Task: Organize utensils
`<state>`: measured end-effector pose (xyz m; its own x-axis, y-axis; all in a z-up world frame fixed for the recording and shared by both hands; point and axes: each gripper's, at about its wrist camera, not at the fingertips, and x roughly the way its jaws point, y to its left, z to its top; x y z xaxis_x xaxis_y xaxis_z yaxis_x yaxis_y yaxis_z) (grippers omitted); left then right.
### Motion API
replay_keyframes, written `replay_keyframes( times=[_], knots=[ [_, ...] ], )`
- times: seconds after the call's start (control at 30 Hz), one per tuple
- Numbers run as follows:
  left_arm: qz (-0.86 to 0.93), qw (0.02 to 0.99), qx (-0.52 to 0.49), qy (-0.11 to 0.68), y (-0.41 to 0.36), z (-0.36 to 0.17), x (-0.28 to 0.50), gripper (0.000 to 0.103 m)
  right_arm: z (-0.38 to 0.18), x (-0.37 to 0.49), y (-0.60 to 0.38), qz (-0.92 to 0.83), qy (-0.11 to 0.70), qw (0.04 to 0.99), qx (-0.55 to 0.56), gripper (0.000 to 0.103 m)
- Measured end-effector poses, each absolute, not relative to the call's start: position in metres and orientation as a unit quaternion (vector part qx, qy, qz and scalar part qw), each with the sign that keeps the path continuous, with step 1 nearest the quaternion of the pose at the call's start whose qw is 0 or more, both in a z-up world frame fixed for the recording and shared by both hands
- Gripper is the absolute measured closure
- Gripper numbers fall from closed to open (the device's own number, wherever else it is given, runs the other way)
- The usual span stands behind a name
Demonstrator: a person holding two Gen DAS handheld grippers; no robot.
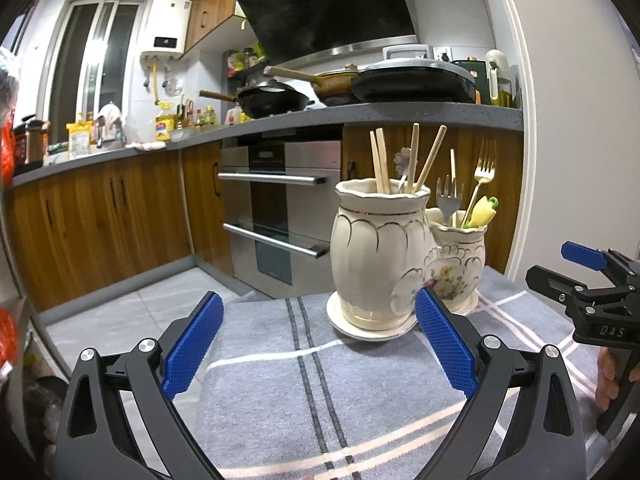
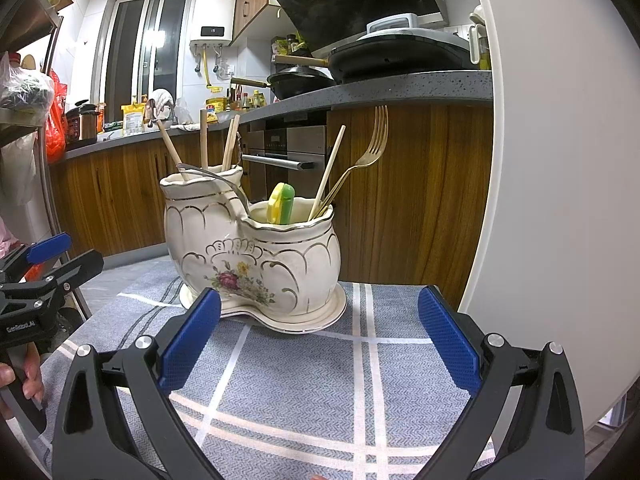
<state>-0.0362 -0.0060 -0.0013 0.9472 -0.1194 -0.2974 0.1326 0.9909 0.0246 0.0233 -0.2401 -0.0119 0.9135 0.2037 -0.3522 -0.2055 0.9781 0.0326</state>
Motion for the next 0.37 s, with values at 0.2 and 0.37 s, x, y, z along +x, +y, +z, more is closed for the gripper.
replay_keyframes(
  times=[0.2, 0.37],
  knots=[
    [-0.065, 0.986, 0.022, 0.151, -0.0083, -0.0022, -0.0343, 0.007, -0.0127, 0.0220, -0.2409, 0.102, 0.179, 0.979, -0.002, 0.006],
    [-0.065, 0.986, 0.022, 0.151, -0.0087, -0.0019, -0.0338, 0.007, -0.0131, 0.0210, -0.2407, 0.102, 0.180, 0.978, -0.003, 0.006]
  ],
)
